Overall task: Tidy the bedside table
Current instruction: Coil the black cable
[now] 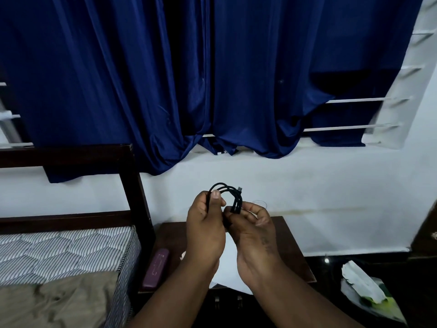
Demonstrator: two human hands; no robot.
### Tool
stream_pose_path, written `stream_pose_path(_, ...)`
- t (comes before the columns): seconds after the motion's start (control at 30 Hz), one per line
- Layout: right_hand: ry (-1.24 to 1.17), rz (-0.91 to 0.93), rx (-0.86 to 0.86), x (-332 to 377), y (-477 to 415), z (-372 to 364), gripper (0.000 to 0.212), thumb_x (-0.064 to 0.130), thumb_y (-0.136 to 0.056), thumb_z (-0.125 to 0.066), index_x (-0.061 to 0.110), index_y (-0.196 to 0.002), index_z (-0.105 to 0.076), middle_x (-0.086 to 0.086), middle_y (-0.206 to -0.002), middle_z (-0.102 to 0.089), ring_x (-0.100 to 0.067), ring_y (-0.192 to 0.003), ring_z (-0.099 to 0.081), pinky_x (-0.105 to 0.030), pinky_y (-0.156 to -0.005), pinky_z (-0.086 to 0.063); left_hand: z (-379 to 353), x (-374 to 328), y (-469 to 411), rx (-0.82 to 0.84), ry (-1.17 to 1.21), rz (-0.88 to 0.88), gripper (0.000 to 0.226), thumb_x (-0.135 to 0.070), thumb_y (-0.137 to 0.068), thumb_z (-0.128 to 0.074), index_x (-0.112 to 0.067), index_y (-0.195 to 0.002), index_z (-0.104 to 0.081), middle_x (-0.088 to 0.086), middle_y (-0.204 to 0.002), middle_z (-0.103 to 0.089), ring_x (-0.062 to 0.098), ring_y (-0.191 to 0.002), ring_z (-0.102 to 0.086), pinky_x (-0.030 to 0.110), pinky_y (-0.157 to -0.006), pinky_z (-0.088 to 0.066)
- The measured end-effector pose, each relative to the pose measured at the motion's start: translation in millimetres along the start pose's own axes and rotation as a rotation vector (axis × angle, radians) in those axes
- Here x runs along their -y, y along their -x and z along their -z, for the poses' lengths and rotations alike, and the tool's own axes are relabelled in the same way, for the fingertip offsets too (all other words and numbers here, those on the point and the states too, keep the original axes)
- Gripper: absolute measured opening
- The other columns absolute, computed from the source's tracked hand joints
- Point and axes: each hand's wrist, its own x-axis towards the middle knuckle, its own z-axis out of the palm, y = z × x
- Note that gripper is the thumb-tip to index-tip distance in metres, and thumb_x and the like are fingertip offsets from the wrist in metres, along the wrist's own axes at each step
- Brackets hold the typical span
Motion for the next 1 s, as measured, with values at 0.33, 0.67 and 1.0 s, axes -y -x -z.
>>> stream_pose_path(0.33, 0.009, 0.098, 0.048, 1.4, -0.9, 0.4, 0.046, -0.011, -0.088, -0.068, 0.016, -0.122, -0.053, -0.013, -0.091, -0.074, -0.024, -0.074, -0.074, -0.037, -0.077, -0.058, 12.4, -2.6, -9.3, 0.004, -0.160, -0.025, 0.032, -0.035, -0.105, -0.051, -0.017, -0.082, -0.060, 0.003, -0.062, -0.060, 0.019, -0.056, -0.057, 0.028, -0.049, -0.045)
stream_pose_path(0.67, -0.007, -0.073, 0.210, 9.7, -4.9, -0.5, 0.039, -0.005, -0.096, -0.057, 0.020, -0.127, -0.053, -0.011, -0.083, -0.065, -0.016, -0.062, -0.060, -0.042, -0.080, -0.050, 19.0, 2.2, -14.6, 0.003, -0.226, -0.079, 0.037, -0.052, -0.094, -0.052, -0.020, -0.076, -0.057, 0.006, -0.066, -0.061, 0.029, -0.063, -0.056, 0.058, -0.060, -0.053)
stream_pose_path(1.0, 0.332, 0.072, 0.289, 6.3, -14.4, 6.1, 0.024, -0.009, -0.085, -0.071, -0.003, -0.107, -0.063, -0.012, -0.088, -0.070, -0.029, -0.082, -0.068, -0.043, -0.079, -0.058, 14.3, -3.3, -8.4, -0.108, -0.199, -0.237, 0.031, -0.028, -0.106, -0.049, -0.017, -0.078, -0.055, -0.011, -0.057, -0.055, 0.005, -0.053, -0.052, 0.033, -0.049, -0.051)
